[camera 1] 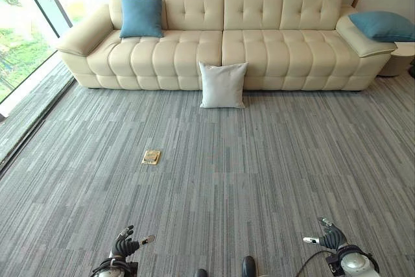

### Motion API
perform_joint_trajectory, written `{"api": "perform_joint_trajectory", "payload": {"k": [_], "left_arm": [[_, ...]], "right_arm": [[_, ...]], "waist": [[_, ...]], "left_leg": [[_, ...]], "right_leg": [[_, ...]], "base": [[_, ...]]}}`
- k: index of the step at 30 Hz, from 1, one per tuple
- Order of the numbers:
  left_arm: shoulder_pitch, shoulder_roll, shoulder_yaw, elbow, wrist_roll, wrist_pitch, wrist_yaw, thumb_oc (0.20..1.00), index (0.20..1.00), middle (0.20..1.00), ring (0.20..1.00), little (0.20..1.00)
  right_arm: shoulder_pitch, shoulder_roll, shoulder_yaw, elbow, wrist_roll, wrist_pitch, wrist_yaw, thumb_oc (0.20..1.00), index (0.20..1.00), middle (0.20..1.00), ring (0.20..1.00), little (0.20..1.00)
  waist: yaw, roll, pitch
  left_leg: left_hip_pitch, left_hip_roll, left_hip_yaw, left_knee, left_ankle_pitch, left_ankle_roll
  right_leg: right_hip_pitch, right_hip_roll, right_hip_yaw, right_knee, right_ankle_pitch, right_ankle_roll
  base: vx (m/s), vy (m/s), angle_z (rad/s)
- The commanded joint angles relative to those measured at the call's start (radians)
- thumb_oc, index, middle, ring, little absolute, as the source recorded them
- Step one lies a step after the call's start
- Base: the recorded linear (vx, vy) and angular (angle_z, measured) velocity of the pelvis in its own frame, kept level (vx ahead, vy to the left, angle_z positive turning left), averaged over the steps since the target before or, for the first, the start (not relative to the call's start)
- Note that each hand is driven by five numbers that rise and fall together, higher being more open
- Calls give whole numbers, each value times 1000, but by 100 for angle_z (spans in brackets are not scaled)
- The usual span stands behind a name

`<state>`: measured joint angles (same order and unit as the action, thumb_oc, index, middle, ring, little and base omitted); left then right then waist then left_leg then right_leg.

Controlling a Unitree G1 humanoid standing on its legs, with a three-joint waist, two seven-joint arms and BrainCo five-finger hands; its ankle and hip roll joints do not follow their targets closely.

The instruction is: Pick up all the scattered cushions and arrange them neatly on the sofa.

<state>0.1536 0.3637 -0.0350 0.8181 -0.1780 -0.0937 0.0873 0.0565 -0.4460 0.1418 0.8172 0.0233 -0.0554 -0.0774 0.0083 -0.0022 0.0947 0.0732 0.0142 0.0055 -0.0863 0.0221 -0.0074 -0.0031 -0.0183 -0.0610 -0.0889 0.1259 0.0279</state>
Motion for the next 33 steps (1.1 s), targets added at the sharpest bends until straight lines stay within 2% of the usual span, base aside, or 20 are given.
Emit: {"api": "perform_joint_trajectory", "payload": {"k": [1,5,11,12,16,17,18,19,20,23,26,28,30,31,32,33], "left_arm": [[-26,40,16,-1,-35,-27,13,1000,1000,1000,1000,1000],[-24,39,13,-12,-38,-28,11,1000,1000,1000,1000,1000],[-25,47,32,-59,-67,-26,25,1000,1000,1000,1000,1000],[-33,54,34,-65,-70,-28,33,1000,1000,1000,1000,1000],[-31,65,44,-88,-76,-33,41,1000,1000,1000,1000,1000],[-35,72,48,-91,-77,-32,42,1000,1000,1000,1000,1000],[-36,75,50,-95,-79,-31,42,1000,1000,1000,1000,1000],[-52,81,47,-88,-75,-32,44,1000,1000,1000,1000,1000],[-57,80,41,-80,-66,-34,46,1000,1000,1000,1000,1000],[-61,77,33,-76,-68,-33,47,1000,1000,1000,1000,1000],[-65,69,23,-63,-66,-32,49,1000,1000,1000,1000,1000],[-70,59,8,-64,-53,-34,46,1000,1000,1000,1000,1000],[-64,49,-5,-76,-43,-36,34,1000,1000,1000,1000,1000],[-58,41,-12,-68,-40,-34,29,1000,1000,1000,1000,1000],[-57,41,-12,-68,-40,-34,29,1000,1000,1000,1000,1000],[-51,34,-20,-59,-38,-30,24,1000,1000,1000,1000,1000]], "right_arm": [[-24,-3,-6,3,56,-16,-13,1000,1000,1000,1000,1000],[-28,4,-11,14,65,-14,-18,1000,1000,1000,1000,1000],[-53,14,-21,18,80,-6,-33,1000,1000,1000,1000,1000],[-67,17,-11,15,78,-2,-39,1000,1000,1000,1000,1000],[-81,25,-1,14,78,2,-43,1000,1000,1000,1000,1000],[-87,32,1,16,75,5,-41,1000,1000,1000,1000,1000],[-90,32,3,15,75,7,-39,1000,1000,1000,1000,1000],[-97,40,13,3,77,2,-39,1000,1000,1000,1000,1000],[-100,37,26,-7,74,1,-36,1000,1000,1000,1000,1000],[-105,32,35,-19,70,1,-38,1000,1000,1000,1000,1000],[-104,28,47,-25,64,3,-37,1000,1000,1000,1000,1000],[-89,21,45,-36,58,3,-35,1000,1000,1000,1000,1000],[-68,16,42,-43,60,-1,-30,1000,1000,1000,1000,1000],[-59,18,38,-36,60,-1,-27,1000,1000,1000,1000,1000],[-59,17,38,-36,60,-1,-27,1000,1000,1000,1000,1000],[-51,22,31,-34,64,-5,-29,1000,1000,1000,1000,1000]], "waist": [[4,-42,-10],[7,-45,-8],[20,-62,9],[27,-70,19],[44,-81,30],[50,-83,37],[48,-80,42],[36,-71,61],[27,-66,72],[17,-64,87],[1,-65,103],[-21,-57,111],[-28,-58,104],[-32,-48,87],[-33,-47,87],[-37,-36,71]], "left_leg": [[-19,-56,25,12,-63,6],[-22,-57,26,18,-69,9],[-86,-67,37,115,-113,26],[-115,-72,45,163,-134,31],[-145,-81,53,215,-165,46],[-151,-87,50,227,-176,57],[-147,-86,44,224,-179,61],[-126,-83,31,222,-192,69],[-89,-87,23,211,-197,69],[-54,-92,15,199,-209,69],[6,-101,-3,179,-231,64],[48,-105,-44,177,-233,50],[78,-106,-73,169,-249,40],[96,-85,-86,169,-238,20],[96,-84,-88,168,-238,19],[102,-53,-92,184,-188,-14]], "right_leg": [[52,-4,10,47,-177,63],[50,-5,12,49,-177,65],[19,-24,18,98,-190,73],[4,-34,23,126,-193,81],[-31,-49,35,181,-190,106],[-62,-60,37,247,-180,125],[-82,-62,39,288,-171,128],[-157,-57,37,395,-165,127],[-198,-51,11,379,-163,110],[-228,-50,-29,331,-147,102],[-267,-49,-77,222,-109,111],[-306,-38,-74,189,-84,120],[-291,-39,-63,189,-80,107],[-285,-31,-71,205,-81,89],[-284,-31,-72,205,-81,89],[-264,-19,-91,206,-90,73]], "base": [[0,0,0],[24,25,0],[33,79,-2],[31,85,-1],[52,132,-16],[72,166,-35],[139,226,-34],[212,170,-29],[205,141,-14],[169,6,1],[289,-34,10],[402,-86,33],[359,-170,65],[288,-152,85],[410,-276,81],[310,-235,78]]}}
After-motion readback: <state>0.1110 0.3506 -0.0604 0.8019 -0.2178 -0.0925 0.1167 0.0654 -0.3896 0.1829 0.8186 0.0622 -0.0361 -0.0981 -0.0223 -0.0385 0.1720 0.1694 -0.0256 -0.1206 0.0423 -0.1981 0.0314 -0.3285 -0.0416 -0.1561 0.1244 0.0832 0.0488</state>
